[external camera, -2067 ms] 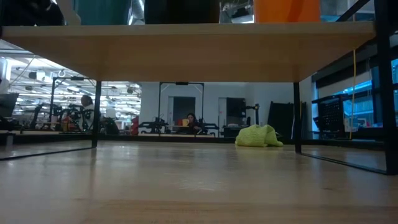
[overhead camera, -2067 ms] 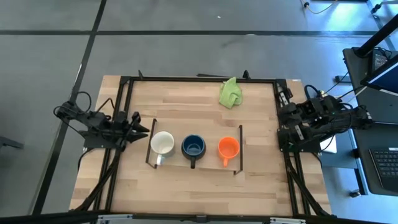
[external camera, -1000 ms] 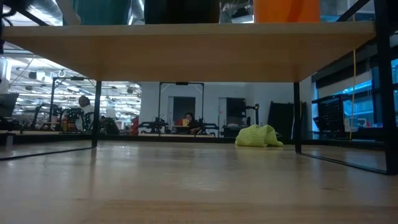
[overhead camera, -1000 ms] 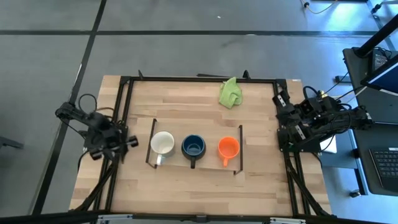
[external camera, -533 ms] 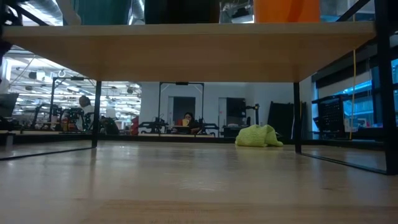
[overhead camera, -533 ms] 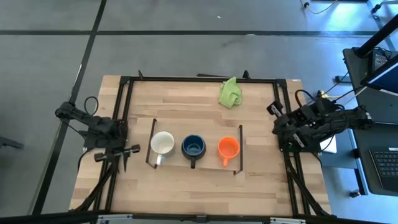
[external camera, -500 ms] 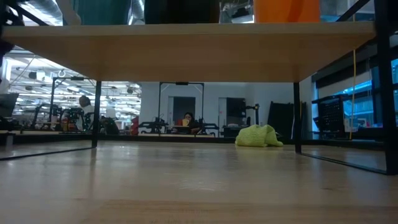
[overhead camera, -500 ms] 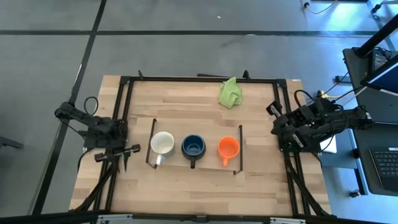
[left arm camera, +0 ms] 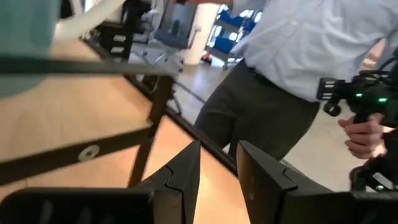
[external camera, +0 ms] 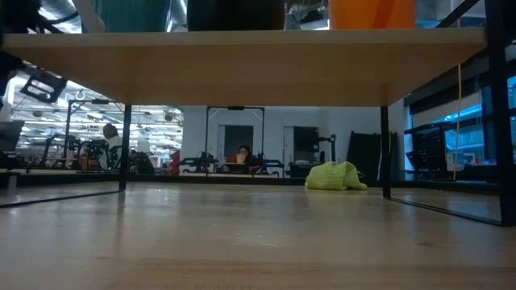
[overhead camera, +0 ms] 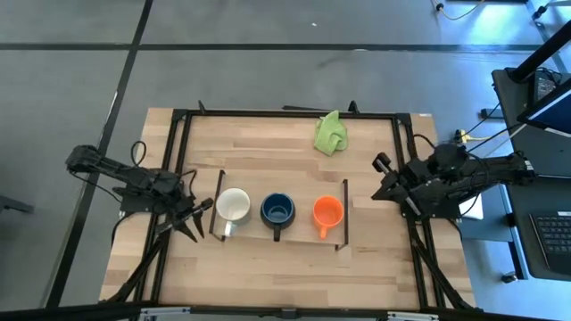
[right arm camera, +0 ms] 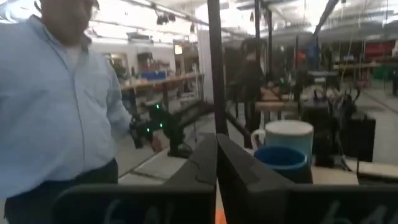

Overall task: Stack small to large cups/mugs on shelf
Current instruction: Return to Home Position

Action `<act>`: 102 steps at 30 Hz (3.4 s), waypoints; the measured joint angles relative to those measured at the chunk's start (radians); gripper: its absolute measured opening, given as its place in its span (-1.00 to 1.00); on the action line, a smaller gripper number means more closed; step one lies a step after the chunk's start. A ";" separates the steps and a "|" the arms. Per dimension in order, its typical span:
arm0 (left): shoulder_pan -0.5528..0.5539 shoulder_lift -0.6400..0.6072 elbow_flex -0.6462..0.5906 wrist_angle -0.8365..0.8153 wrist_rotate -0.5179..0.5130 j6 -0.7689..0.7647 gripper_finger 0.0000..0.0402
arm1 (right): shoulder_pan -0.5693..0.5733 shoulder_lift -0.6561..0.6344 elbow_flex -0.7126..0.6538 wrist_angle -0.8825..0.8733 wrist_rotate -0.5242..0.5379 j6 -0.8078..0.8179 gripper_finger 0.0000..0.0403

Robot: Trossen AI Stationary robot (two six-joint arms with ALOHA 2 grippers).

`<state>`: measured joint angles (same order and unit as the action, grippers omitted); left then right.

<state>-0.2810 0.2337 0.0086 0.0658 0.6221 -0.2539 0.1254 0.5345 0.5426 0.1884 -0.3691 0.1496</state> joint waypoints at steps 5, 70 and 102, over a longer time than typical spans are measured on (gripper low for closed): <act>0.019 0.029 0.000 0.001 -0.004 0.001 -0.51 | 0.001 0.013 -0.002 -0.015 -0.102 -0.117 -0.97; 0.433 0.014 0.000 -0.025 0.310 0.038 -0.51 | -0.032 -0.240 -0.518 -0.063 0.230 0.031 -0.97; 0.433 0.015 -0.001 -0.028 0.365 0.102 -0.51 | -0.032 -0.243 -0.518 -0.140 0.157 -0.104 -0.97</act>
<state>0.1520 0.2489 0.0078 0.0375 0.9873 -0.1516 0.0938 0.2920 0.0250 0.0485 -0.2119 0.0458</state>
